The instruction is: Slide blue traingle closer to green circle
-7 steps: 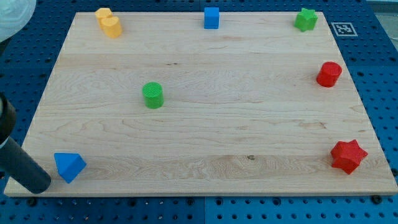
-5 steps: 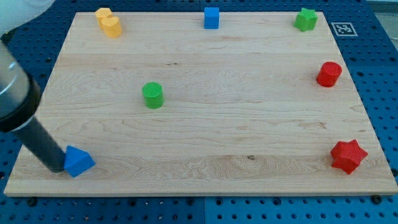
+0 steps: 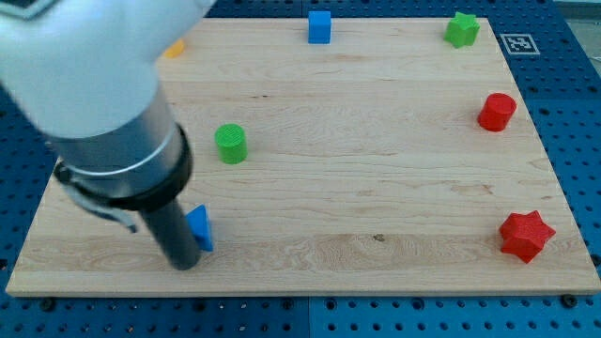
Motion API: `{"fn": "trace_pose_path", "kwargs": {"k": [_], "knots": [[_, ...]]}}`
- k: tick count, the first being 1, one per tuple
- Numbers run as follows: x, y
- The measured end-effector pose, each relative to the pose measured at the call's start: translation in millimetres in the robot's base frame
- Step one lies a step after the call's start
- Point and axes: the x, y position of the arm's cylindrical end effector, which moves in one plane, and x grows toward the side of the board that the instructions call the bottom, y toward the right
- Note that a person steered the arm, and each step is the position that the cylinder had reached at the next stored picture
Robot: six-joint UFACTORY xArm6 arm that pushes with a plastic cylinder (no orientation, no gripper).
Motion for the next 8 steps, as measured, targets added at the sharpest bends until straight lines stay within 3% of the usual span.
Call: {"fn": "trace_pose_path", "kwargs": {"k": [2, 3, 4, 6, 8], "knots": [[-47, 39], [-31, 39], [-33, 14], [-78, -15], [-102, 26]]}}
